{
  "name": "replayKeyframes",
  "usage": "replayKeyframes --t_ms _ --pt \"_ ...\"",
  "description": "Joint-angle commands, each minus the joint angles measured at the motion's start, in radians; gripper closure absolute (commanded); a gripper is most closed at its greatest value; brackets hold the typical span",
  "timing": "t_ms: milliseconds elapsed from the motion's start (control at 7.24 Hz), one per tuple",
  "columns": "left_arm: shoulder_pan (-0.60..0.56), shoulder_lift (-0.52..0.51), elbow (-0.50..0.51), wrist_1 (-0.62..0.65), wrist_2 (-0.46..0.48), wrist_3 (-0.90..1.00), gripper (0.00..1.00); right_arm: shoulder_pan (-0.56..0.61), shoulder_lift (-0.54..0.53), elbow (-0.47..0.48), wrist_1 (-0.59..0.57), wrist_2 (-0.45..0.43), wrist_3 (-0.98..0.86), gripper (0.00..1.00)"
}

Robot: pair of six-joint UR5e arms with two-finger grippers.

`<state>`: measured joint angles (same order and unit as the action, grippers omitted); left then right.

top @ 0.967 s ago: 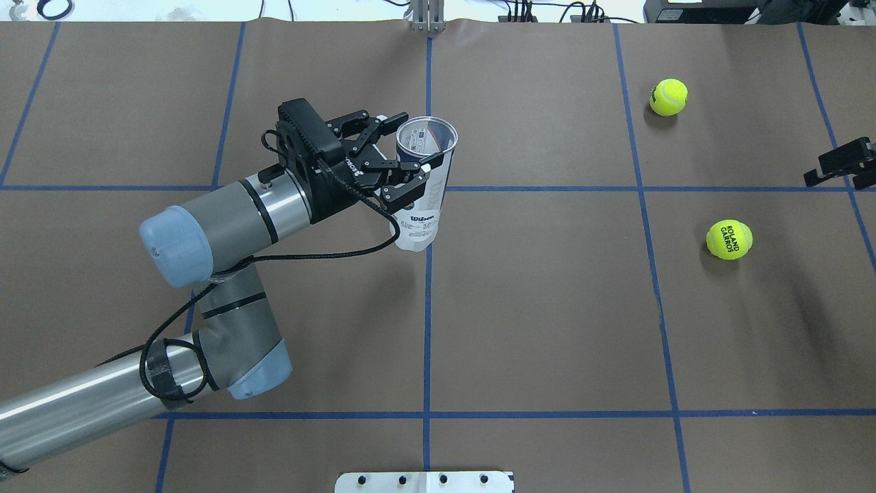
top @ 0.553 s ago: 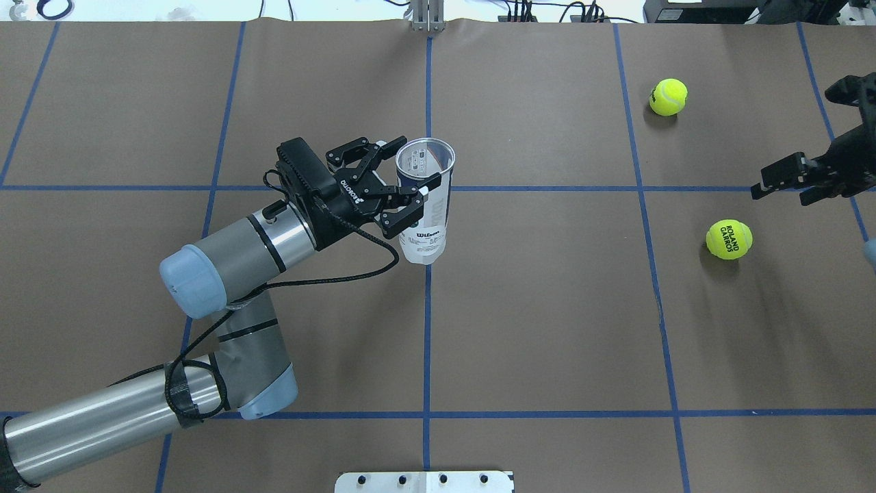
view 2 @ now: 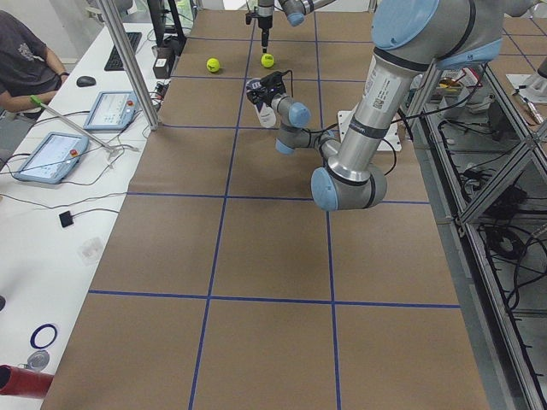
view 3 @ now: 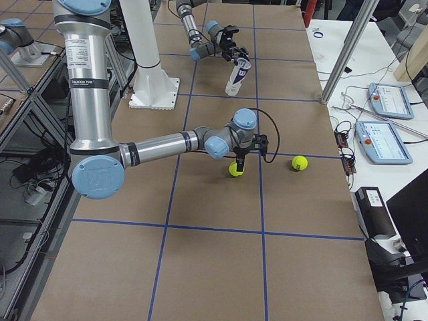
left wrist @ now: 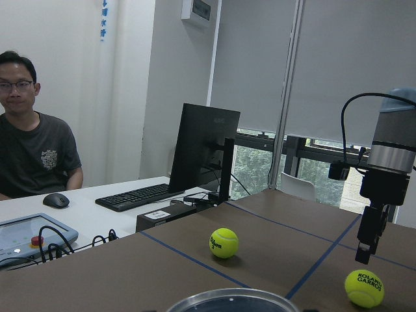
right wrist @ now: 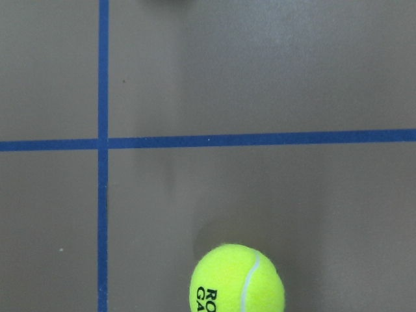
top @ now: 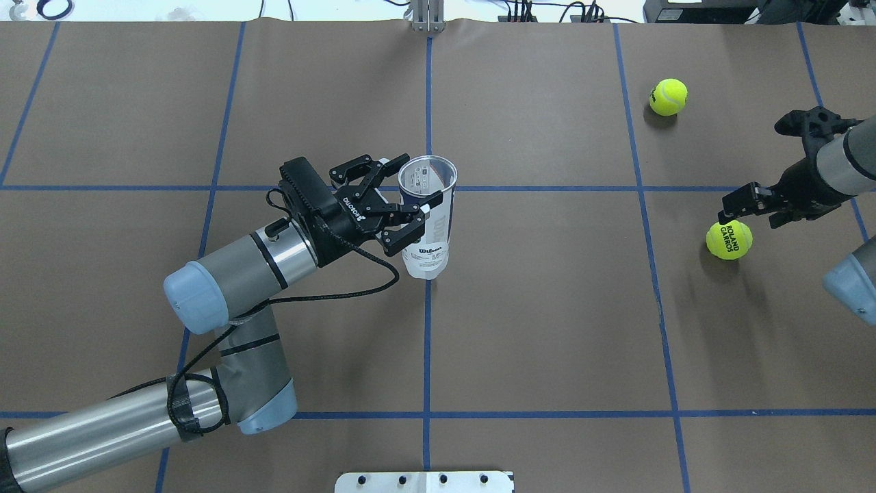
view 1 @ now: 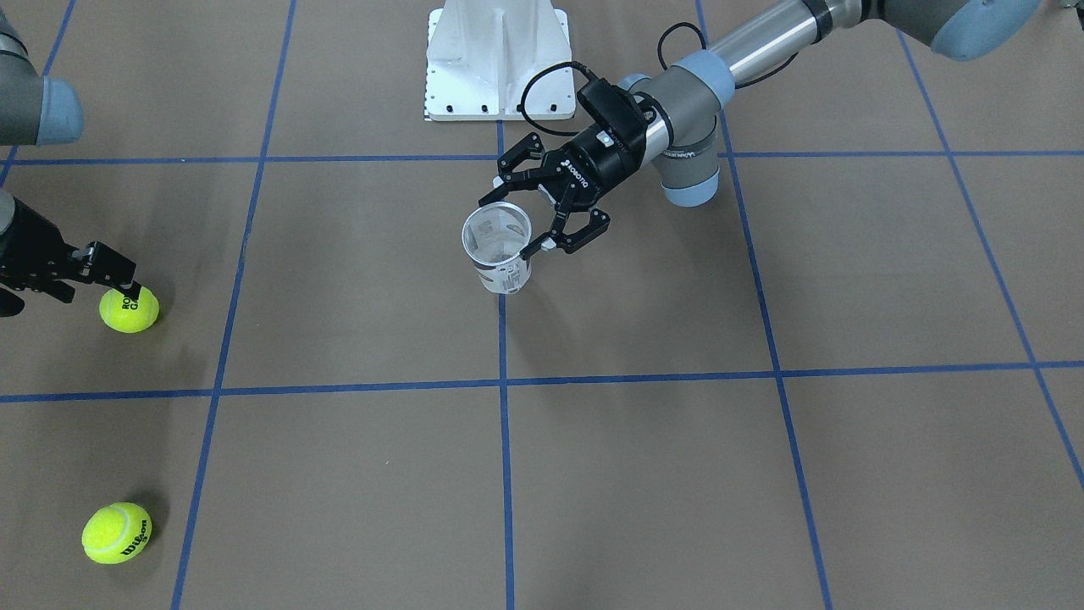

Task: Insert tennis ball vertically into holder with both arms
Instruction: 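Hold the can upright with the left gripper while the right reaches the ball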

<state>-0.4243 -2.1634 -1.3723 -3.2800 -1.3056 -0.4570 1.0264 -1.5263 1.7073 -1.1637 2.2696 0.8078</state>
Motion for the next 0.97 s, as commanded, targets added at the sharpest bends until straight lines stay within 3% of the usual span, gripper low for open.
replayKeyframes --t_ms 0,415,829 --pt "0.010 0.014 0.006 -0.056 0.034 0.004 0.34 -0.003 0.000 0.002 -0.002 -0.004 0.002 0.01" --pt "0.044 0.017 0.019 -0.191 0.039 0.163 0.34 -0.005 0.000 0.005 -0.001 -0.004 0.002 0.01" --pt "0.068 0.020 0.061 -0.243 0.037 0.222 0.35 -0.014 0.009 0.002 -0.002 -0.005 0.002 0.01"
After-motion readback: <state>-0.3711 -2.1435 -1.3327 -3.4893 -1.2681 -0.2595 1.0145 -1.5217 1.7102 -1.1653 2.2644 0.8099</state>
